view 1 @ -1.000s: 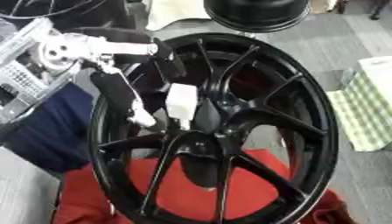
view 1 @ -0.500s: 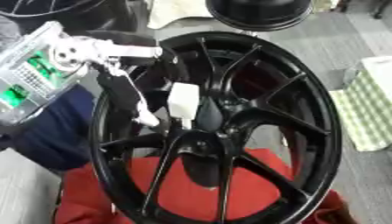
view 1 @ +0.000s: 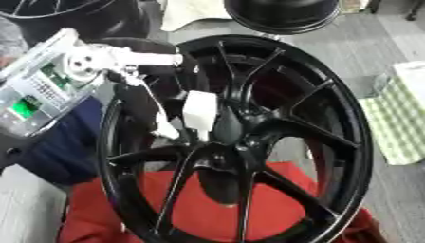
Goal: Pull the pin out of the wheel hub.
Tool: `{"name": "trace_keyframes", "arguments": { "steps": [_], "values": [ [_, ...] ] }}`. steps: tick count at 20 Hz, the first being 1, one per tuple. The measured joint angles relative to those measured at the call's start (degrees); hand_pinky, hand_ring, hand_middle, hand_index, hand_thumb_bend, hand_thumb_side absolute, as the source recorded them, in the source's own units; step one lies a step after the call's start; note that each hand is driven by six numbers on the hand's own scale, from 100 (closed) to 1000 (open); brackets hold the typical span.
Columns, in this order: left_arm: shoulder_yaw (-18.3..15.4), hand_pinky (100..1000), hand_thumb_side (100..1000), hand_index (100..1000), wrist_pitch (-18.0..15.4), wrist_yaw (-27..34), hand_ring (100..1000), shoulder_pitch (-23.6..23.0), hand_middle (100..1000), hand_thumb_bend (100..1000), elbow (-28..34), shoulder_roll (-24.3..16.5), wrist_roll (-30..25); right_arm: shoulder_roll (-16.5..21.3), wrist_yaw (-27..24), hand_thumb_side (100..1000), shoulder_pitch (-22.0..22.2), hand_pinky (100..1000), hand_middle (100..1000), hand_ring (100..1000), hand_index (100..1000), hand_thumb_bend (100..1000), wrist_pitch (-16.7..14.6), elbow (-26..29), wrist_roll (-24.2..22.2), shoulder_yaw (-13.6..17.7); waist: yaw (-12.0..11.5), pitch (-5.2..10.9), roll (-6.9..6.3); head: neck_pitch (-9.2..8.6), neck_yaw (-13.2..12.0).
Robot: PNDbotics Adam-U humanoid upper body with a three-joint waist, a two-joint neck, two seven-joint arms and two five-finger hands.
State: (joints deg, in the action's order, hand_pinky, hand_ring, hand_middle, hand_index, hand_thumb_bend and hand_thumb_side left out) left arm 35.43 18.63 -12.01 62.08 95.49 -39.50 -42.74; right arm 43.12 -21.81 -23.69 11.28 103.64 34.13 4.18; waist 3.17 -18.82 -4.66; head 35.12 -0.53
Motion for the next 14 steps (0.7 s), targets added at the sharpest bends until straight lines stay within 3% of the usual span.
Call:
{"name": "trace_keyframes", "arguments": {
  "steps": [14],
  "values": [
    [0.38, 750, 100, 553, 0.11, 2.22, 668, 0.01, 555, 466, -0.14, 0.45, 4.27, -0.08, -0.01, 874, -0.03, 681, 558, 630, 667, 100, 0.0, 0.0, 0.0, -0.14, 0.26, -0.24, -0.2, -0.07, -0.29]
  ]
}}
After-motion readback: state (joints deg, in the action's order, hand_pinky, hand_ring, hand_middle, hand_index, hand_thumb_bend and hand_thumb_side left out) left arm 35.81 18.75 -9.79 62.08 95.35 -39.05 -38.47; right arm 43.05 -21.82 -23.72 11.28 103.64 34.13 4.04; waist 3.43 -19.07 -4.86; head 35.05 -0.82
